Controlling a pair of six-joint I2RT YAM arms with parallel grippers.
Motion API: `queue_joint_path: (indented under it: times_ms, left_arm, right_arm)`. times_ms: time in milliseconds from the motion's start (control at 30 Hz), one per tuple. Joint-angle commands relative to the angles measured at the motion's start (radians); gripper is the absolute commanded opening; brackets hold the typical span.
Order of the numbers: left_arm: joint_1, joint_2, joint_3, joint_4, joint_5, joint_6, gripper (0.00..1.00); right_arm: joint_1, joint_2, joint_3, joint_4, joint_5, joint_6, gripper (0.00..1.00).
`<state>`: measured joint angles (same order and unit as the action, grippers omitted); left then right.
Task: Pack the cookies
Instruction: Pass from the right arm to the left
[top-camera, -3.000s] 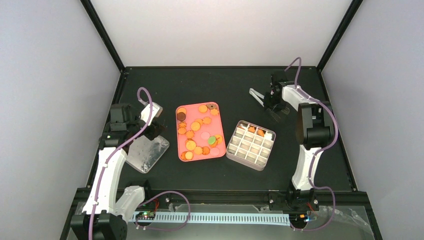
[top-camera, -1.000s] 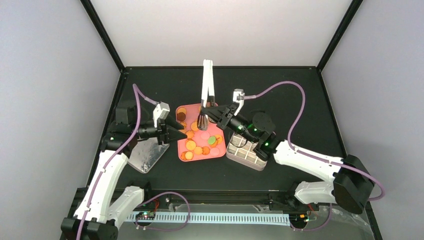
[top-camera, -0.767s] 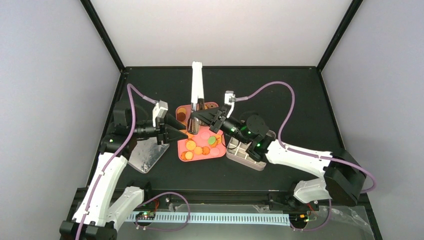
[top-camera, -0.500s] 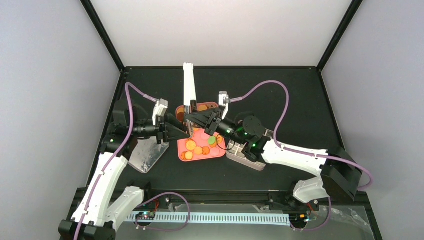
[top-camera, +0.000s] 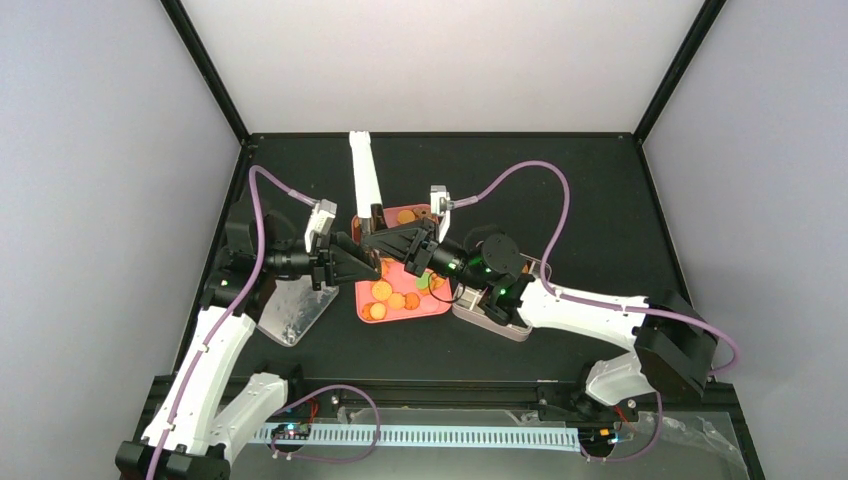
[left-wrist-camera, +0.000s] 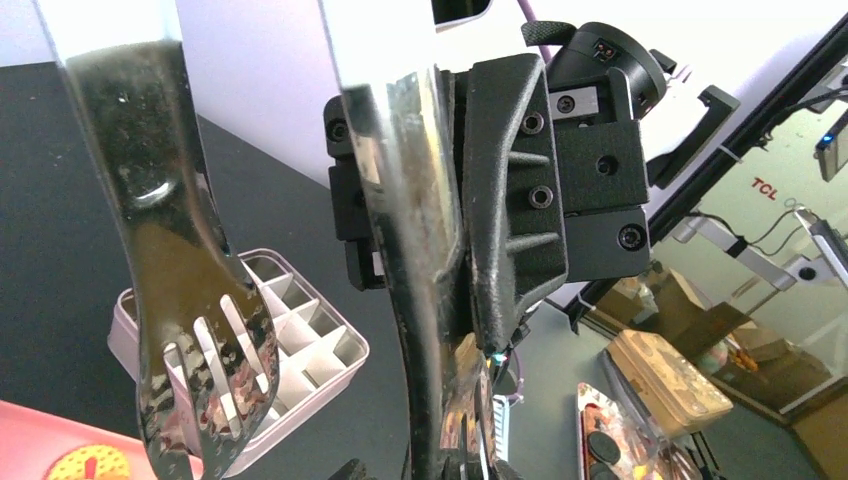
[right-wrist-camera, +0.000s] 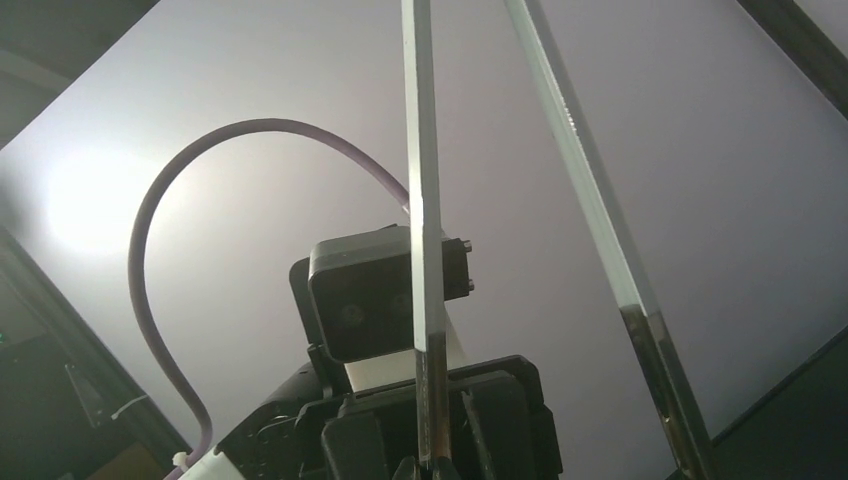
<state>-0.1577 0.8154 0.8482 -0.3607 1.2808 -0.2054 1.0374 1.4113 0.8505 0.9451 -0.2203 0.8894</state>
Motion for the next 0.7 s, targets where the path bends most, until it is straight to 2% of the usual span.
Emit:
queue_joint_path:
  times_ms: [0, 133, 233, 400, 533, 667]
  left_arm:
    - [-0.003, -0.009, -0.002, 0.042, 0.01, -0.029, 0.26]
    - [-0.003, -0.01, -0.002, 0.036, 0.017, -0.014, 0.03]
    - [-0.003, -0.013, 0.003, -0.025, 0.021, 0.068, 0.02]
    - [-0.004, -0.006, 0.049, -0.302, -0.063, 0.402, 0.02]
    - [-0.005, -0.005, 0.073, -0.448, -0.118, 0.59, 0.02]
    - [-0.007, -0.012, 0.087, -0.517, -0.138, 0.688, 0.02]
  right_arm:
    - [0.026, 0.01, 0.014, 0.114, -0.032, -0.004, 0.01]
    - [0.031, 0.02, 0.017, 0.095, -0.048, -0.017, 0.01]
    - [0.028, 0.01, 0.005, 0.045, -0.044, -0.039, 0.08]
    - [0.002, -0.063, 0.034, -0.218, -0.074, -0.187, 0.43]
    - [-0.04, -0.127, 0.043, -0.391, -0.122, -0.258, 0.67]
    - [-0.095, -0.163, 0.069, -0.553, -0.172, -0.317, 0.81]
